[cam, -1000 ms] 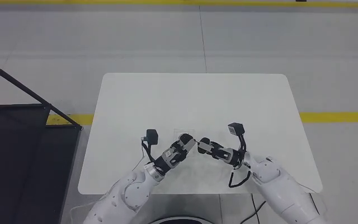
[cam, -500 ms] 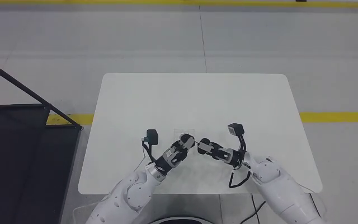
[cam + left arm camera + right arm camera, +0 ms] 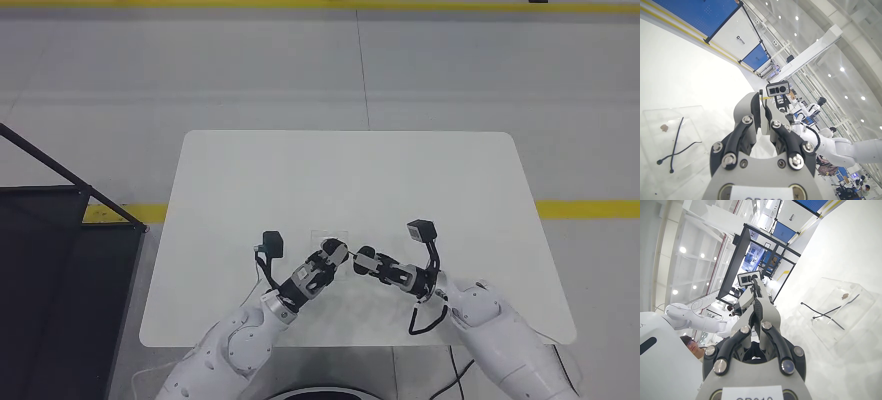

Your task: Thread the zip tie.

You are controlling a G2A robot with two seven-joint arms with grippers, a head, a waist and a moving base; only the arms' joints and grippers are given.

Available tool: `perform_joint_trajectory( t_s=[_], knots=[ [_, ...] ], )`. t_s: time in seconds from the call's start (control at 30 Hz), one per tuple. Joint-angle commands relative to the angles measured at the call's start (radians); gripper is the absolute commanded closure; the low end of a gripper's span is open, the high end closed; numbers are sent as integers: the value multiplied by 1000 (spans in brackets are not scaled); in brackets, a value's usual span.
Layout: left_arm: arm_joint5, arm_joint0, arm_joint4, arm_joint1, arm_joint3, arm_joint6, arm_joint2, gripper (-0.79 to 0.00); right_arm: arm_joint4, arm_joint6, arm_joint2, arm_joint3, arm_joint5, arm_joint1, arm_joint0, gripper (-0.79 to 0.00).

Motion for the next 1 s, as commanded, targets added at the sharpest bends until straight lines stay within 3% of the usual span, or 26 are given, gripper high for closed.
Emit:
perform_joint_trajectory(
  t_s=[0.0,0.43,0.53,0.6,0.87,0.9,0.97],
  knots=[
    [1,1,-1,-2,0,-4,-2,-123,-1,2,2,0,2,-1,0,0],
    [-5,1,-2,-13,5,-27,-11,-105,-5,3,16,1,9,-9,-6,0],
    [-5,2,-1,-15,5,-30,-12,-86,-6,5,19,1,11,-11,-6,0],
    [-3,3,-1,-17,6,-28,-14,0,-6,6,20,1,11,-12,-7,0],
    [-3,3,7,-23,7,-31,-20,0,-3,15,27,3,18,-16,-8,0],
    [-2,3,7,-24,9,-31,-21,0,-3,16,28,4,20,-16,-8,-108],
    [0,1,10,-25,11,-32,-24,0,-4,18,31,5,22,-17,-9,-548]
  ],
)
